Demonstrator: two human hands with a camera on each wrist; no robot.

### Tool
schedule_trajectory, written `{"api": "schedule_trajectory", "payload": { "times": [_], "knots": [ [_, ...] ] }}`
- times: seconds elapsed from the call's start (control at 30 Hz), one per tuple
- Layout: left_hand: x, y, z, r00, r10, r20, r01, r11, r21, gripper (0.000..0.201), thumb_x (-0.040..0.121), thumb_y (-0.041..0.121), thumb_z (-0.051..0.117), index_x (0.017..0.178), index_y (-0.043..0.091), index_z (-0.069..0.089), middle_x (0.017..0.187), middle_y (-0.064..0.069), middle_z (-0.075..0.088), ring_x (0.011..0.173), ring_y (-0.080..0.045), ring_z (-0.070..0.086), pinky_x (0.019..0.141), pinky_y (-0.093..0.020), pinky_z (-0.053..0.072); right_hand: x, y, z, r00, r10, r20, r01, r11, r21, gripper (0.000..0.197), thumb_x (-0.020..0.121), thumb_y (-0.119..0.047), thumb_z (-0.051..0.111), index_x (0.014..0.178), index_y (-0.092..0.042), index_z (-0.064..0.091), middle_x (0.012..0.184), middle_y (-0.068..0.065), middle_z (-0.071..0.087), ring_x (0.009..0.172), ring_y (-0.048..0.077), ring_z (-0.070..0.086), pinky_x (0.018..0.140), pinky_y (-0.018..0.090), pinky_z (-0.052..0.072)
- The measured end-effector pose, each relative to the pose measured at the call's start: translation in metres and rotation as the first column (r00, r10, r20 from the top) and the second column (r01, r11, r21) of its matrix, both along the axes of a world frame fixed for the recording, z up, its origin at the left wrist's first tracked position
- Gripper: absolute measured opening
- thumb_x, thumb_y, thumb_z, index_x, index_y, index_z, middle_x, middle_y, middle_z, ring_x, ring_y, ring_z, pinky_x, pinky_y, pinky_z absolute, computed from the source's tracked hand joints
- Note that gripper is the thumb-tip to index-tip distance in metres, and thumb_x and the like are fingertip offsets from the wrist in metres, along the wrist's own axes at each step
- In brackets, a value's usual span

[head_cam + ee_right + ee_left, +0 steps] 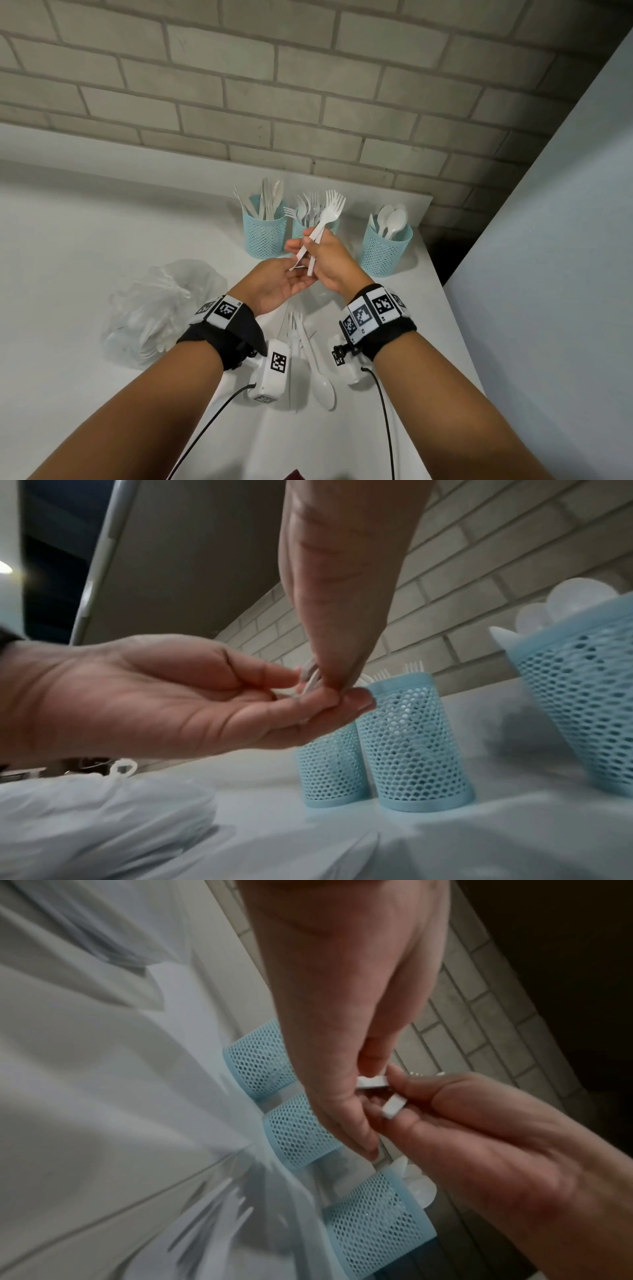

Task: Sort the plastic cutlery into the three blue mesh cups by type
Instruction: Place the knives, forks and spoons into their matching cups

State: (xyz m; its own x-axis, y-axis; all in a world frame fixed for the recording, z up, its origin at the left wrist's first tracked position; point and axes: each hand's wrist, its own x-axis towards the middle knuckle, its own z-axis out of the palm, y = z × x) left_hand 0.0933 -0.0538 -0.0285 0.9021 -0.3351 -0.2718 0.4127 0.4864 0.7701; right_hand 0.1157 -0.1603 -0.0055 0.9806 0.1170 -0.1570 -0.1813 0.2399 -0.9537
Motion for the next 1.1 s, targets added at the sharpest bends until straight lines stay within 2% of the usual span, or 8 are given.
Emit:
{"api": "schedule_trajectory", "payload": {
  "times": [0.17, 0.33, 0.43, 0.5, 0.6, 0.9, 1.0, 1.1],
  "knots": [
    [0.002, -0.006, 0.007, 0.999, -0.037, 0.014, 0.035, 0.992, 0.12, 0.028, 0.099, 0.002, 0.029, 0.098, 0.008, 0.056, 0.083, -0.008, 0.06, 0.077, -0.015, 0.059, 0.061, -0.02, 0.057, 0.001, 0.014, -0.003, 0.977, -0.012, 0.213, 0.079, 0.949, -0.305, 0.014, 0.099, -0.005, 0.035, 0.104, -0.016, 0.041, 0.084, -0.001, 0.055, 0.074, 0.004, 0.054, 0.067, 0.016, 0.044],
    [0.006, -0.004, 0.008, 0.999, 0.007, -0.048, 0.001, 0.989, 0.15, 0.018, 0.1, 0.006, 0.034, 0.097, 0.006, 0.052, 0.073, -0.005, 0.051, 0.061, -0.01, 0.048, 0.047, -0.012, 0.046, 0.01, 0.01, -0.005, 0.96, 0.087, 0.265, 0.03, 0.912, -0.408, 0.016, 0.098, -0.008, 0.039, 0.097, -0.023, 0.044, 0.09, -0.01, 0.062, 0.097, 0.01, 0.055, 0.081, 0.021, 0.044],
    [0.011, -0.001, 0.009, 0.997, 0.032, -0.065, -0.024, 0.992, 0.12, 0.019, 0.1, 0.005, 0.032, 0.091, 0.008, 0.049, 0.072, -0.004, 0.047, 0.059, -0.008, 0.043, 0.045, -0.011, 0.043, 0.014, 0.006, -0.003, 0.946, 0.178, 0.272, -0.037, 0.89, -0.454, 0.017, 0.1, -0.011, 0.039, 0.092, -0.025, 0.044, 0.095, -0.009, 0.066, 0.091, 0.007, 0.058, 0.068, 0.013, 0.044],
    [0.013, -0.001, 0.008, 0.997, 0.036, -0.061, -0.027, 0.989, 0.147, 0.019, 0.1, 0.005, 0.031, 0.091, 0.009, 0.046, 0.07, -0.003, 0.043, 0.057, -0.007, 0.038, 0.044, -0.012, 0.038, 0.017, 0.002, -0.001, 0.951, 0.204, 0.231, -0.084, 0.892, -0.445, 0.014, 0.101, -0.016, 0.039, 0.092, -0.022, 0.048, 0.1, -0.002, 0.066, 0.092, 0.01, 0.06, 0.076, 0.017, 0.047],
    [0.015, 0.0, 0.005, 0.997, 0.07, -0.038, -0.059, 0.971, 0.233, 0.021, 0.1, 0.005, 0.031, 0.094, 0.009, 0.051, 0.07, -0.002, 0.041, 0.058, -0.008, 0.035, 0.045, -0.011, 0.036, 0.02, -0.006, 0.007, 0.965, 0.193, 0.179, -0.081, 0.865, -0.495, 0.019, 0.1, -0.022, 0.041, 0.086, -0.02, 0.054, 0.093, 0.001, 0.066, 0.067, 0.001, 0.058, 0.058, 0.009, 0.043],
    [0.017, 0.005, 0.012, 0.992, 0.123, 0.025, -0.123, 0.912, 0.391, 0.022, 0.098, 0.01, 0.042, 0.117, 0.01, 0.053, 0.084, -0.003, 0.055, 0.073, -0.011, 0.051, 0.067, -0.02, 0.042, 0.062, -0.034, 0.029, 0.825, -0.27, 0.497, 0.523, 0.698, -0.489, 0.025, 0.095, -0.022, 0.052, 0.091, 0.0, 0.064, 0.072, 0.008, 0.063, 0.061, 0.015, 0.058, 0.062, 0.025, 0.051],
    [0.016, 0.006, 0.012, 0.995, 0.099, 0.019, -0.097, 0.894, 0.438, 0.024, 0.097, 0.005, 0.041, 0.115, 0.009, 0.057, 0.084, -0.002, 0.056, 0.074, -0.011, 0.051, 0.069, -0.019, 0.041, 0.074, -0.033, 0.015, 0.894, -0.18, 0.41, 0.422, 0.649, -0.633, 0.019, 0.093, -0.019, 0.054, 0.094, -0.001, 0.063, 0.082, 0.013, 0.067, 0.074, 0.026, 0.064, 0.079, 0.045, 0.055],
    [0.012, 0.008, 0.014, 0.997, 0.079, 0.023, -0.081, 0.881, 0.466, 0.02, 0.096, 0.006, 0.042, 0.101, 0.012, 0.06, 0.083, -0.001, 0.056, 0.074, -0.01, 0.051, 0.068, -0.019, 0.041, 0.077, -0.029, 0.007, 0.96, -0.089, 0.264, 0.261, 0.619, -0.74, 0.014, 0.089, -0.014, 0.06, 0.096, -0.003, 0.06, 0.086, 0.013, 0.065, 0.077, 0.025, 0.065, 0.083, 0.044, 0.055]
  ]
}}
